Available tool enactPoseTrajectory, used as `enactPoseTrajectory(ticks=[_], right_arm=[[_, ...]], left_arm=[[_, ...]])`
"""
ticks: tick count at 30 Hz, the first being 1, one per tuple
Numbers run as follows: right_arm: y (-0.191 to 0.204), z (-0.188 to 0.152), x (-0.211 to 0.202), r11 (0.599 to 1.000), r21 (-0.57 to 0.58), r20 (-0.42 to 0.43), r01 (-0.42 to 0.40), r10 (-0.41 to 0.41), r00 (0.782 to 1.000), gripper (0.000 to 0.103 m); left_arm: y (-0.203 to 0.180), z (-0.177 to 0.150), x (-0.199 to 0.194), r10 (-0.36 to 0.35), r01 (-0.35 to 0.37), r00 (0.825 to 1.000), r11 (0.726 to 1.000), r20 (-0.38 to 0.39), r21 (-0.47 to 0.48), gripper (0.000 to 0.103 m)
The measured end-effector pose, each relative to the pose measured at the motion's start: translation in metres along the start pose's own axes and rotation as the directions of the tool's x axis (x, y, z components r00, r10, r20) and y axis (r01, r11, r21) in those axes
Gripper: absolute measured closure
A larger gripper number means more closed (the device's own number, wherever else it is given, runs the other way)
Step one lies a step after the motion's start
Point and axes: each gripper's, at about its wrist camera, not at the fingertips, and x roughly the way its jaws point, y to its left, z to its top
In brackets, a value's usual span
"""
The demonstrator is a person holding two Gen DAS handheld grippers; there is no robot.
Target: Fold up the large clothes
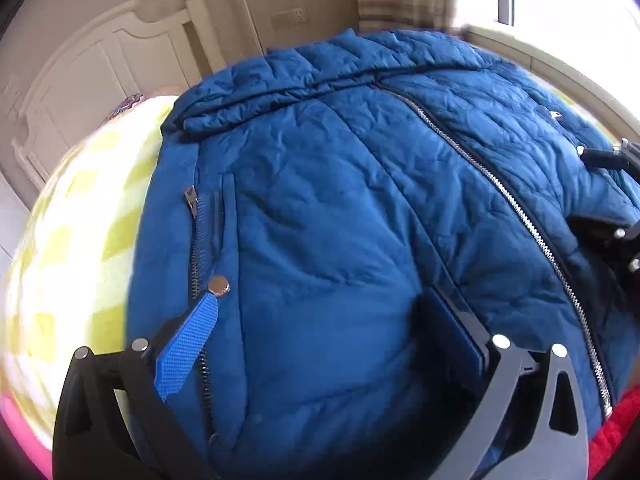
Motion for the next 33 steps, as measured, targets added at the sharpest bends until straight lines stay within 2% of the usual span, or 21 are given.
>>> enactPoseTrajectory(ticks=[2, 5, 8, 10, 12, 13, 15, 17, 18, 19, 21, 22, 24, 26, 28, 33], right_arm=[[-0.001, 0.001, -0.004, 1.0, -0.019, -0.026, 0.019, -0.019, 0.999, 0.005], [-0.005, 0.004, -0.019, 0.995, -0.022, -0.028, 0.095, -0.095, 0.995, 0.005], [-0.012, -0.004, -0.028, 0.989, -0.017, -0.018, 0.149, -0.149, 0.989, 0.005], [-0.026, -0.015, -0.02, 0.993, 0.014, -0.04, 0.119, -0.118, 0.992, 0.005], [-0.043, -0.024, -0.017, 0.992, 0.119, -0.02, 0.049, -0.047, 0.999, 0.004], [-0.041, -0.024, -0.019, 0.991, 0.115, -0.022, 0.065, -0.062, 0.998, 0.005], [-0.03, -0.019, -0.024, 0.987, 0.095, -0.048, 0.131, -0.127, 0.991, 0.005], [-0.008, -0.013, -0.041, 0.986, 0.027, -0.003, 0.164, -0.164, 0.986, 0.005], [0.001, -0.014, -0.047, 0.99, 0.003, 0.025, 0.143, -0.144, 0.989, 0.005], [0.011, -0.014, -0.051, 0.996, -0.015, 0.041, 0.092, -0.091, 0.995, 0.005], [0.026, -0.021, -0.04, 0.999, -0.041, 0.005, 0.033, -0.032, 0.999, 0.005], [0.03, -0.027, -0.03, 0.997, -0.057, -0.017, 0.043, -0.044, 0.999, 0.005], [0.023, -0.031, -0.027, 1.0, -0.004, 0.026, 0.009, -0.009, 1.0, 0.004], [0.02, -0.03, -0.026, 1.0, -0.015, 0.012, -0.001, 0.001, 1.0, 0.005], [0.019, -0.026, -0.029, 1.0, -0.023, -0.01, 0.009, -0.01, 1.0, 0.005], [0.001, -0.025, -0.04, 0.994, 0.03, 0.015, 0.106, -0.107, 0.994, 0.005]], left_arm=[[0.006, 0.002, 0.003, -0.027, 0.027, 0.999, 1.0, -0.02, -0.017, 0.002], [0.017, 0.001, -0.004, -0.014, 0.012, 0.999, 0.999, -0.03, -0.05, 0.002], [0.032, -0.016, -0.017, 0.008, -0.01, 1.0, 0.996, -0.017, -0.083, 0.002], [0.04, -0.024, -0.016, 0.028, -0.03, 0.999, 0.995, -0.024, -0.095, 0.002], [0.053, -0.033, -0.014, -0.019, 0.017, 1.0, 0.989, -0.011, -0.147, 0.002], [0.056, -0.034, -0.015, -0.018, 0.016, 1.0, 0.987, -0.012, -0.161, 0.002], [0.051, -0.033, -0.023, 0.015, -0.018, 1.0, 0.988, -0.016, -0.153, 0.003], [0.04, -0.032, -0.036, -0.018, 0.021, 1.0, 0.991, 0.018, -0.13, 0.003], [0.03, -0.032, -0.045, -0.051, 0.055, 0.998, 0.994, 0.043, -0.095, 0.002], [0.021, -0.033, -0.049, -0.051, 0.054, 0.997, 0.997, 0.051, -0.059, 0.002], [0.0, -0.037, -0.045, 0.025, -0.027, 0.999, 0.999, 0.044, 0.037, 0.002], [-0.006, -0.041, -0.039, 0.056, -0.058, 0.998, 0.996, 0.035, 0.07, 0.002], [-0.004, -0.044, -0.034, 0.047, -0.049, 0.998, 0.998, 0.039, 0.049, 0.002], [0.006, -0.044, -0.032, -0.005, 0.005, 1.0, 1.0, 0.015, 0.006, 0.002], [0.013, -0.044, -0.032, -0.03, 0.03, 1.0, 0.999, 0.004, -0.015, 0.002], [0.013, -0.047, -0.031, -0.03, 0.031, 0.999, 0.999, 0.014, -0.019, 0.002]])
